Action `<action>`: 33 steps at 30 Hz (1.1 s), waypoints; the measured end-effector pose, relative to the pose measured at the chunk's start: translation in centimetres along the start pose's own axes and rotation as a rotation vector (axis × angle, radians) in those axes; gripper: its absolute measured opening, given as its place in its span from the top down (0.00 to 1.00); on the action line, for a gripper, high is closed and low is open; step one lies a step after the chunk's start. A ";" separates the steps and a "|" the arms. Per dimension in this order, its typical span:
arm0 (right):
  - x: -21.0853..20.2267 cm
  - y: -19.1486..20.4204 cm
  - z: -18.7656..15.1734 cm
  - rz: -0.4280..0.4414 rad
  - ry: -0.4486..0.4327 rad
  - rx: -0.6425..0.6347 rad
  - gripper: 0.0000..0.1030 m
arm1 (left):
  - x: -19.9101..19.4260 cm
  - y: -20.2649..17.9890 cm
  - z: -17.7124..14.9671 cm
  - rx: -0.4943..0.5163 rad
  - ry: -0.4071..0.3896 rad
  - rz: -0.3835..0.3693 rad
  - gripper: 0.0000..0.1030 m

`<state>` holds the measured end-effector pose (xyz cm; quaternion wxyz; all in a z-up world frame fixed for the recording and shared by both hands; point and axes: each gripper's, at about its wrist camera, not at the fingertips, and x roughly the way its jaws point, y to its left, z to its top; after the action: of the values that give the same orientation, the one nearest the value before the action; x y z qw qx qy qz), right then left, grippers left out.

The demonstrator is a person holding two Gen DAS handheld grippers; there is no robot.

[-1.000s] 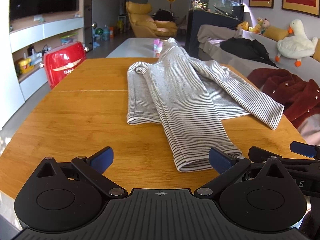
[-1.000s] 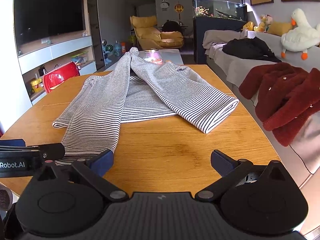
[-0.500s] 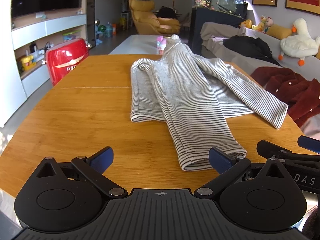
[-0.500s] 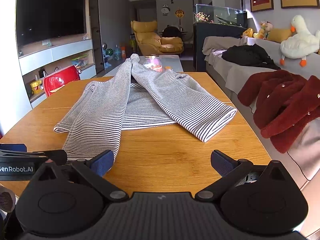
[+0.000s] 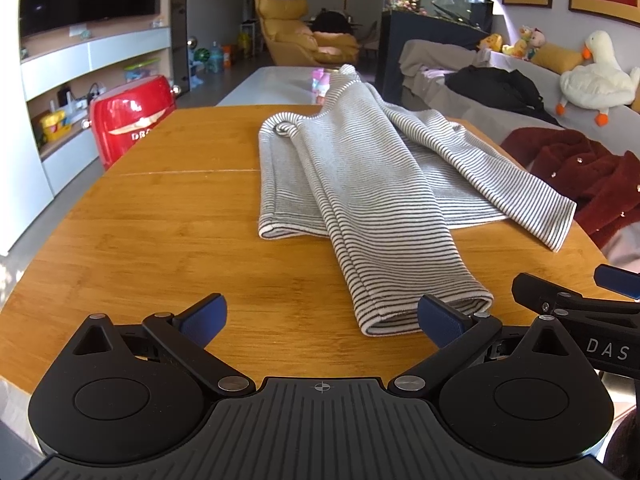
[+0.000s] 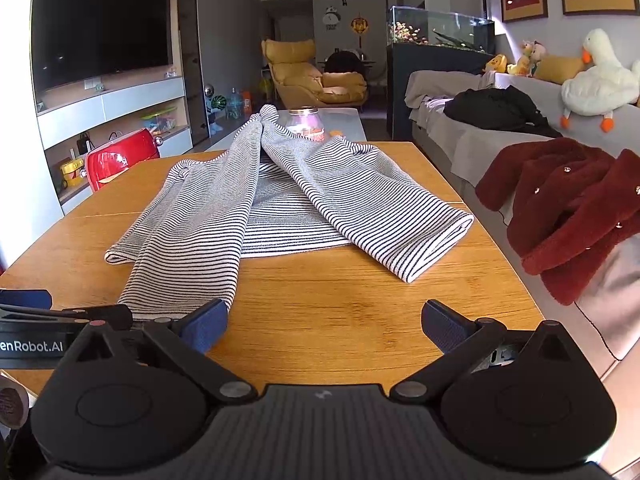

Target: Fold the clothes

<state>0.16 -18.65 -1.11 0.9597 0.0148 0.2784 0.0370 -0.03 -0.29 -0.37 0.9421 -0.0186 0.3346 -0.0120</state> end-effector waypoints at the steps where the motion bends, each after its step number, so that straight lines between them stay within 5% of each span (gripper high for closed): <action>1: 0.0 0.0 0.0 0.001 0.002 0.000 0.00 | 0.0 0.0 0.0 -0.001 0.001 0.000 0.00; 33: 0.5 -0.2 0.1 0.012 0.026 0.001 0.00 | 0.6 0.1 -0.1 -0.007 0.030 -0.005 0.00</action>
<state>0.68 -18.77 -1.31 0.9558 0.0163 0.2906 0.0426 0.39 -0.18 -0.83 0.9368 -0.0226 0.3489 -0.0134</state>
